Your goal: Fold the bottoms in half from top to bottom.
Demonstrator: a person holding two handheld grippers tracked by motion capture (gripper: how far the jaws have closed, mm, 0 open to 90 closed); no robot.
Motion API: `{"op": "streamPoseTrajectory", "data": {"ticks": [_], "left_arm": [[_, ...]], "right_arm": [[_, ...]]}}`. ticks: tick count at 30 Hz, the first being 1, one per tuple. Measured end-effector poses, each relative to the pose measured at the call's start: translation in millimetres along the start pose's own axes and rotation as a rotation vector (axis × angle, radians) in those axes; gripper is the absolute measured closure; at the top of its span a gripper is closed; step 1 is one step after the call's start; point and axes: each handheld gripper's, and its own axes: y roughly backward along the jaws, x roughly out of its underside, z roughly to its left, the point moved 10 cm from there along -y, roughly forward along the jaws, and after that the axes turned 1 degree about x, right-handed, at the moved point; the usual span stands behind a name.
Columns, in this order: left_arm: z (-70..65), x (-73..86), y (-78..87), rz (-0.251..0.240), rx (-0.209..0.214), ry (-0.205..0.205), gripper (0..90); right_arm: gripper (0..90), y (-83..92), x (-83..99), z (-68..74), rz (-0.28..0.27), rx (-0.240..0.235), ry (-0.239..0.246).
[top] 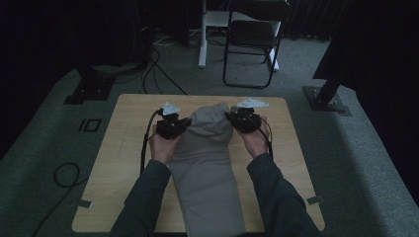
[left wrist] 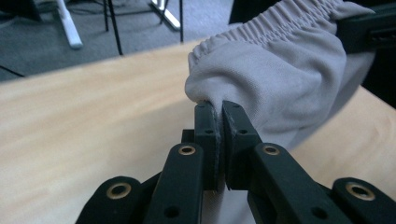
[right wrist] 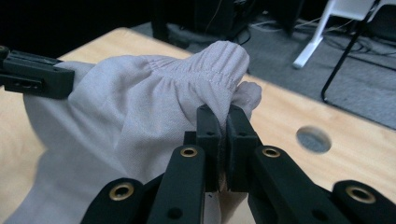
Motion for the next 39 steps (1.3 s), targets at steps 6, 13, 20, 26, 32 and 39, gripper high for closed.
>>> {"op": "streamPoseTrajectory", "data": {"ticks": [6, 13, 20, 26, 32, 39], "left_arm": [[-19.5, 46.2, 12.5, 0.046, 0.017, -0.015, 86.2], [-48.2, 121.4, 22.8, 0.141, 0.027, 0.009, 86.2], [-60.3, 180.6, 17.6, 0.251, 0.013, 0.012, 86.2], [-51.5, 172.5, 5.9, 0.243, 0.002, 0.003, 86.2], [-32.9, 155.1, -18.0, 0.209, -0.017, 0.007, 86.2], [-11.4, 129.6, -53.2, 0.188, -0.049, 0.002, 86.2]], "right_arm": [[86.7, 7.6, 43.2, 17.0, 0.067, -0.043, 0.024], [86.6, 16.7, 109.7, 47.0, 0.167, -0.106, 0.04], [86.2, 18.5, 181.4, 71.4, 0.309, -0.128, 0.1], [85.8, 9.8, 186.0, 67.4, 0.318, -0.097, 0.096], [85.7, -7.1, 176.7, 50.9, 0.302, -0.065, 0.054], [85.7, -28.9, 163.7, 26.1, 0.298, -0.004, 0.023]]}}
